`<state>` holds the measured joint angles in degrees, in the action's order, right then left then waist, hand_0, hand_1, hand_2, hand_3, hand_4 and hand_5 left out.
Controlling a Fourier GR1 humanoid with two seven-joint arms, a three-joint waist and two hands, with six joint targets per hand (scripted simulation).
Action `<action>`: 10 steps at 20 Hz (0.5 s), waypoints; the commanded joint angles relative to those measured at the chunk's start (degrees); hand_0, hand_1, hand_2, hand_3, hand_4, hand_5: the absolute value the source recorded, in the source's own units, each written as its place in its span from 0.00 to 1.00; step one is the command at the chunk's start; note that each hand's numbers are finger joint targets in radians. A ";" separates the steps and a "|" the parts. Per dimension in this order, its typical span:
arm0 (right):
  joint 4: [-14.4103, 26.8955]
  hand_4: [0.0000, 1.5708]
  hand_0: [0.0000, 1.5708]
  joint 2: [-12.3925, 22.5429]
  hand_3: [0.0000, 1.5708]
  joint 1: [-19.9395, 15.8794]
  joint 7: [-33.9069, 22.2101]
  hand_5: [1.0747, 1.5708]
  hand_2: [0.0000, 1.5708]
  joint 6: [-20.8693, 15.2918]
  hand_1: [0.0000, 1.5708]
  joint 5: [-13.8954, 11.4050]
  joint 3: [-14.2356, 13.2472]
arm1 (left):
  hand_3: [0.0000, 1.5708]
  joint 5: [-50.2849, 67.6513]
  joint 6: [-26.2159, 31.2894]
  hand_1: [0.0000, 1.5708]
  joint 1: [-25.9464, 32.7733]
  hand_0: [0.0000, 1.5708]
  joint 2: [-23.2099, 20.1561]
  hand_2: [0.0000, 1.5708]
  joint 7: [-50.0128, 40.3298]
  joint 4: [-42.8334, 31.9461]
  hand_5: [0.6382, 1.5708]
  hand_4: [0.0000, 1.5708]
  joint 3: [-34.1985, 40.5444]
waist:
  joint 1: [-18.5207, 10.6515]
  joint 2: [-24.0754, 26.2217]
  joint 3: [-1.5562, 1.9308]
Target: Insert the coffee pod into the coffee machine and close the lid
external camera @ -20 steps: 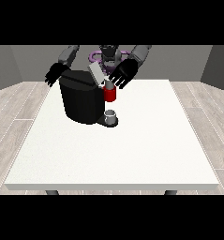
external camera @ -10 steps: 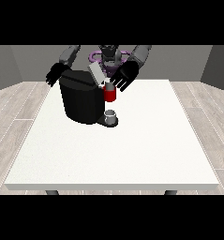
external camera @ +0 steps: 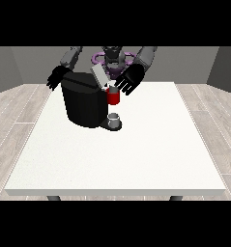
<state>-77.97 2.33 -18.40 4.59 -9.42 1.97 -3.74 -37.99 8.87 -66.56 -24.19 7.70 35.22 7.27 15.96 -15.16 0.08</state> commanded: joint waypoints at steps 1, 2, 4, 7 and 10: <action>2.46 0.21 0.00 -0.11 0.00 0.02 2.44 1.00 0.00 0.34 0.00 0.58 -0.90 | 0.65 -1.03 0.14 0.72 -1.41 0.72 0.61 0.74 -1.65 0.50 1.00 0.28 -0.80 | -0.31 -0.54 -0.05; -1.00 0.26 0.00 0.23 0.00 -0.18 1.06 1.00 0.00 0.54 0.00 0.16 0.18 | 0.65 -1.61 -2.17 0.73 0.81 0.73 0.17 0.75 0.13 -0.66 1.00 0.29 -0.59 | 1.06 -1.05 -0.07; 1.78 0.28 0.00 1.43 0.00 -4.66 -2.16 1.00 0.00 -0.04 0.00 1.33 -2.20 | 0.63 -1.89 0.15 0.71 -1.78 0.71 0.97 0.74 -2.13 0.39 1.00 0.28 -1.49 | -1.22 -0.19 -0.06; -0.77 0.28 0.00 -0.36 0.00 -2.34 -1.62 1.00 0.00 -0.96 0.00 -0.63 0.81 | 0.60 -2.07 -0.32 0.67 -2.23 0.67 -0.20 0.71 -1.72 -0.76 1.00 0.25 -0.71 | 1.12 -0.41 -0.07; -1.20 0.29 0.00 -0.77 0.00 1.47 0.25 1.00 0.00 0.28 0.00 -0.04 1.25 | 0.61 -2.97 -2.02 0.67 1.05 0.67 -0.40 0.72 0.37 -0.54 1.00 0.23 -1.22 | 0.97 0.58 -0.07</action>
<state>-78.06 2.36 -18.49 4.49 -8.99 2.53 -3.77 -39.64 8.31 -66.62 -24.62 7.52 35.23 6.71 16.21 -14.71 0.06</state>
